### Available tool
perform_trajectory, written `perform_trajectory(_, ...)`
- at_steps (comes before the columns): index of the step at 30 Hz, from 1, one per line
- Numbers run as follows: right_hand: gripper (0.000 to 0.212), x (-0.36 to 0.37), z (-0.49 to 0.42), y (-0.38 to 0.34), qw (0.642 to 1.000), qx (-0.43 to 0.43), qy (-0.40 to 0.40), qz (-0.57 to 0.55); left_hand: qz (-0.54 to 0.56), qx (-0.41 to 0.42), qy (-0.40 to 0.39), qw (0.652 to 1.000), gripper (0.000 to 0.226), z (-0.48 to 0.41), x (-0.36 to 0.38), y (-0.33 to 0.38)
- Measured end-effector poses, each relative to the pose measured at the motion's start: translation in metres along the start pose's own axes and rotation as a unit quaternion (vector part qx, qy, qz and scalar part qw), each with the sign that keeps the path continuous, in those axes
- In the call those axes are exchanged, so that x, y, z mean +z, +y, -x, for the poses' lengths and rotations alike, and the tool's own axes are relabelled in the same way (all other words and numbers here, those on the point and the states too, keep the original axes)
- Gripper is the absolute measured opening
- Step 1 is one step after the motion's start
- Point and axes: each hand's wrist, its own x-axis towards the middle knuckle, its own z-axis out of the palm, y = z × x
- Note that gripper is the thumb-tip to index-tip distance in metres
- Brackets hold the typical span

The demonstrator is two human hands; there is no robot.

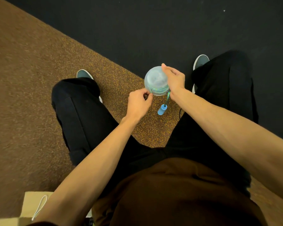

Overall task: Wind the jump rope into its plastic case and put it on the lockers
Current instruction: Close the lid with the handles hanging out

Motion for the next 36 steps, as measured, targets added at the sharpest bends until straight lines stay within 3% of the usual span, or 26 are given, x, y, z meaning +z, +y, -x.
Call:
perform_trajectory(4,0.028,0.001,-0.002,-0.002,0.999,0.046,-0.006,-0.004,0.134,-0.068,0.025,0.988,0.020,-0.005,-0.001,-0.003)
perform_trajectory(9,0.038,0.001,-0.006,-0.004,0.997,0.070,-0.013,-0.014,0.324,-0.155,-0.008,0.933,0.022,-0.010,-0.004,-0.003)
perform_trajectory(12,0.031,0.000,-0.004,-0.007,0.996,0.080,-0.021,-0.018,0.404,-0.200,-0.049,0.891,0.020,-0.009,-0.007,0.002)
perform_trajectory(17,0.022,0.003,0.002,-0.005,0.995,0.078,-0.051,-0.023,0.420,-0.208,-0.102,0.877,0.025,-0.010,-0.006,0.001)
perform_trajectory(24,0.020,0.003,0.001,-0.010,0.994,0.068,-0.089,-0.004,0.434,-0.226,-0.099,0.866,0.022,-0.011,-0.010,-0.001)
perform_trajectory(28,0.021,0.004,0.003,-0.008,0.990,0.043,-0.134,0.025,0.464,-0.256,-0.100,0.842,0.026,-0.014,-0.009,-0.002)
perform_trajectory(32,0.044,0.008,0.006,-0.006,0.989,0.043,-0.138,0.025,0.495,-0.289,-0.072,0.816,0.045,-0.017,-0.009,-0.005)
perform_trajectory(36,0.032,0.008,0.012,-0.007,0.978,0.094,-0.177,0.054,0.523,-0.311,-0.009,0.793,0.046,-0.022,-0.010,-0.009)
